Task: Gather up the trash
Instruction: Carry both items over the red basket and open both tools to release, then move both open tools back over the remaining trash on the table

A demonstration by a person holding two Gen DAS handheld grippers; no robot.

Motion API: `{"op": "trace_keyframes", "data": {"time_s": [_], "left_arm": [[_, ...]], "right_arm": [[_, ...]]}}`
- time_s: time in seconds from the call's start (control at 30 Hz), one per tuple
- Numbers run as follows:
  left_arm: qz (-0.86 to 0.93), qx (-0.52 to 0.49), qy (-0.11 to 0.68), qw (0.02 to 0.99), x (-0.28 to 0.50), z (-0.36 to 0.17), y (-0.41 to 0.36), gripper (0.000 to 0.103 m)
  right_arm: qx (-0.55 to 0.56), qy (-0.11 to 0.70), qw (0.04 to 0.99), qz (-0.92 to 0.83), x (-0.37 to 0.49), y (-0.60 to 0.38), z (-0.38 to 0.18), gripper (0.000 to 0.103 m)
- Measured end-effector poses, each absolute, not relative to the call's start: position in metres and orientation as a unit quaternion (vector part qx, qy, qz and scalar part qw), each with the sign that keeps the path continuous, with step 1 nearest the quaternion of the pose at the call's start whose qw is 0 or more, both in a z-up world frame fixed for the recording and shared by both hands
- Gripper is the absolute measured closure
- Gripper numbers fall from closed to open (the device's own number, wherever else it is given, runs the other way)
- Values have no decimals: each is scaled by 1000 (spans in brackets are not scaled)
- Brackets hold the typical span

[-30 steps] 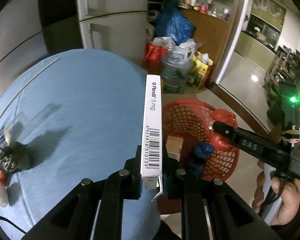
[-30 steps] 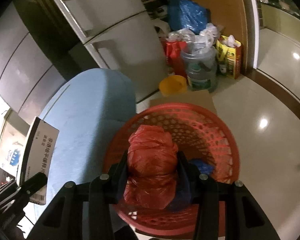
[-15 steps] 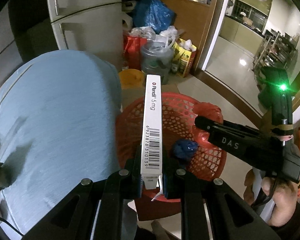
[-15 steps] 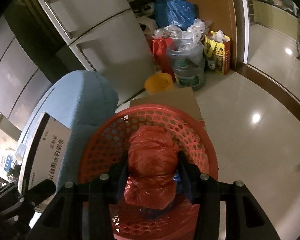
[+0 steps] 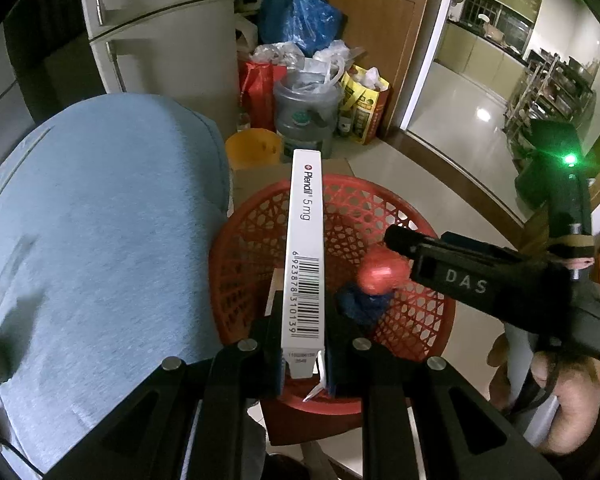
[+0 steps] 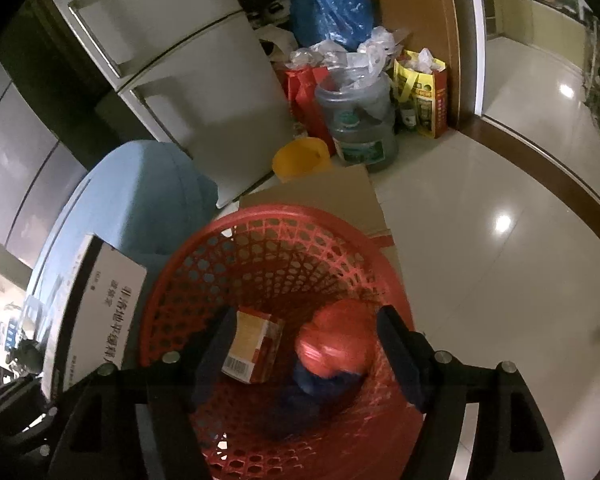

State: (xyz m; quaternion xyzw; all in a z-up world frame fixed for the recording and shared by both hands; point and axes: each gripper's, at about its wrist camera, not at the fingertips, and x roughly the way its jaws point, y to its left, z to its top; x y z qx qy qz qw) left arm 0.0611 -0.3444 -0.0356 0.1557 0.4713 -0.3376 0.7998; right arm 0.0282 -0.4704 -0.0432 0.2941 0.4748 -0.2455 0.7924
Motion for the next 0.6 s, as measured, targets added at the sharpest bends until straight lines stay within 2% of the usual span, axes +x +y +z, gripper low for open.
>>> {"op": "trace_keyframes", "data": {"time_s": [0.23,0.27,0.3,0.33,0.37,0.6], "left_arm": [[-345,151,482,791,64,-40,-356,86],[-345,148,486,789,66,-41,-358,70],[-344,147,488,788,67,-42,-359,44],[-342,146,488,790,67,-41,-360,31],[-340,144,480,796,66,-38,-359,25],[-344,135,450,813,62,-18,-342,25]], "right_arm": [[304,458,796,-255,15,-469,-31,27],[305,457,796,-255,13,-469,-29,27],[305,456,796,-256,12,-469,-28,27],[306,456,796,-257,10,-469,-27,27],[305,456,796,-257,10,-469,-26,27],[305,455,797,-254,10,-461,-24,27]]}}
